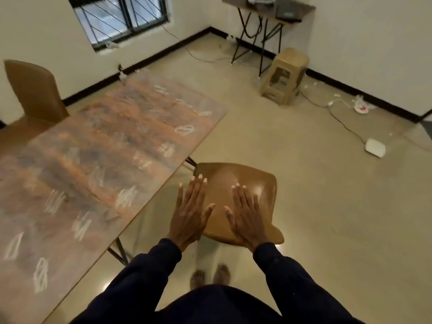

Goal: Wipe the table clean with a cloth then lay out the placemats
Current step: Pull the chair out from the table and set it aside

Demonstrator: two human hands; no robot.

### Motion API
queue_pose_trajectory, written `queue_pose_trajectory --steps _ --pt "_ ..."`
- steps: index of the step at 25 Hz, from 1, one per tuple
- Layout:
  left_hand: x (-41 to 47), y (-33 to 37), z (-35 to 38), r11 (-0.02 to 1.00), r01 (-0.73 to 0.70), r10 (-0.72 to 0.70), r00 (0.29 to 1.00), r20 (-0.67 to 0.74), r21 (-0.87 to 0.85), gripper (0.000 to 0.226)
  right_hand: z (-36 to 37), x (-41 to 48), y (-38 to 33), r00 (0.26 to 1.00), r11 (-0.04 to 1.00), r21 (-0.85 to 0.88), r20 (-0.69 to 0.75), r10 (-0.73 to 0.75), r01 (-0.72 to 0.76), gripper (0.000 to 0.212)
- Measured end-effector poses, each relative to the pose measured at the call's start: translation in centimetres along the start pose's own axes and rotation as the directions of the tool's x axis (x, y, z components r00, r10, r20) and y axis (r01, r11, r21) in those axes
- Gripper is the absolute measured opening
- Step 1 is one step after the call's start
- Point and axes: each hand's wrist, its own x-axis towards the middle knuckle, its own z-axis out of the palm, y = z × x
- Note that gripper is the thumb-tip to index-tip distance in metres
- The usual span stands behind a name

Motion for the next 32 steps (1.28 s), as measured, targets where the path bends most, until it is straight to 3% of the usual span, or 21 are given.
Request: queue_pose_trajectory --steps 5,12,17,25,32 --pt "-3.3 0.8 5.2 0.997 -0.075 0.077 0.969 0.233 -0.019 0.073 5.1 -6.0 3.1 0.975 0.986 -0.036 0.145 0.166 -0.163 0.078" --pt "-5.1 0.7 8.7 0.998 -0.059 0.066 0.912 0.404 -0.029 0.076 6.2 -7.0 4.2 0.959 0.98 -0.102 0.213 0.188 -0.17 0.074" --pt "-5.3 1.0 9.4 1.0 -0.028 0.027 0.927 0.373 -0.004 0.077 6.7 -6.6 5.2 0.959 0.98 -0.065 0.2 0.199 -0.19 0.077" --pt "-8.2 3.4 10.3 0.998 0.029 -0.041 0.961 0.274 0.047 0.076 7.7 -9.0 7.1 0.975 0.993 -0.046 0.189 0.113 -0.107 0.077" --pt "-14.4 10.4 10.7 0.976 0.206 -0.216 0.958 0.19 0.073 0.078 7.9 -13.4 10.9 0.979 0.998 -0.041 0.199 -0.035 0.044 0.077"
